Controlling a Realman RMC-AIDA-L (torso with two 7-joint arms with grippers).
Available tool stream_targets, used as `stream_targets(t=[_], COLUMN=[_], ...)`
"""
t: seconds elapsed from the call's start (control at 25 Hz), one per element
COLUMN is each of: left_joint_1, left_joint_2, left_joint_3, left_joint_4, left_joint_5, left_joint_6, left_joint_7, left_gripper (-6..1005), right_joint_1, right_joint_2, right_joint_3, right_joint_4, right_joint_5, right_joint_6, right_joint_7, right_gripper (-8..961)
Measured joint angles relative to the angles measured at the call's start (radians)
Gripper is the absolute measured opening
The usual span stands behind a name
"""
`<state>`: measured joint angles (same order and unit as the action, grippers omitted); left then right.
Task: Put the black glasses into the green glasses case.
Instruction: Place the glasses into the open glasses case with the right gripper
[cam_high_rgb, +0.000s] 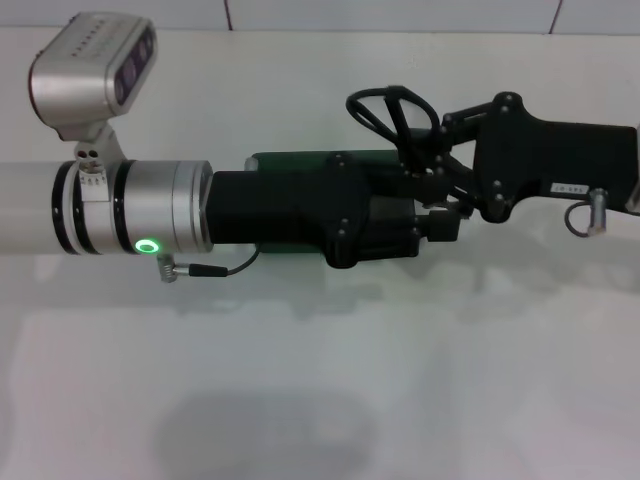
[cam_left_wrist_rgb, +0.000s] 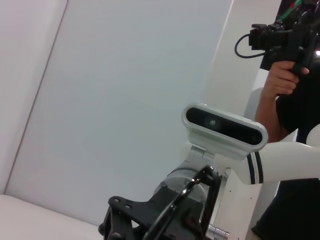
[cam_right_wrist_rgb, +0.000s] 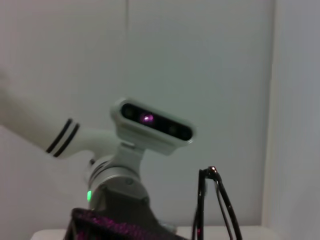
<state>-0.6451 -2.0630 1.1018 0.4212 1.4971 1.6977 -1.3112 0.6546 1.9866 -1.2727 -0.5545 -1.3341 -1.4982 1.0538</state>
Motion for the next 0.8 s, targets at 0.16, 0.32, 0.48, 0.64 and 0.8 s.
stream_targets(t=[0.16, 0.32, 0.48, 0.64, 0.8], left_joint_1=[0.000, -0.001, 0.000, 0.000, 0.003], left_joint_2=[0.000, 0.000, 0.000, 0.000, 0.000], left_joint_3=[-0.001, -0.002, -0.002, -0.002, -0.002], left_joint_4=[0.001, 0.001, 0.001, 0.001, 0.001], left_joint_5=[0.001, 0.000, 0.000, -0.002, -0.005], left_joint_6=[0.000, -0.001, -0.001, -0.001, -0.001], left_joint_7=[0.000, 0.000, 0.000, -0.004, -0.001], left_gripper=[506, 508, 510, 512, 515], right_joint_1=[-0.009, -0.020, -0.040, -0.043, -0.042], right_joint_2=[-0.006, -0.002, 0.001, -0.004, -0.006], right_joint_3=[0.003, 0.067, 0.129, 0.154, 0.158], right_joint_4=[0.000, 0.006, 0.004, 0.008, 0.009], right_joint_5=[-0.006, -0.007, -0.006, -0.006, -0.006], right_joint_6=[-0.003, 0.006, 0.009, 0.013, 0.045], right_joint_7=[0.001, 0.001, 0.005, 0.032, 0.052], right_gripper=[107, 106, 106, 111, 116])
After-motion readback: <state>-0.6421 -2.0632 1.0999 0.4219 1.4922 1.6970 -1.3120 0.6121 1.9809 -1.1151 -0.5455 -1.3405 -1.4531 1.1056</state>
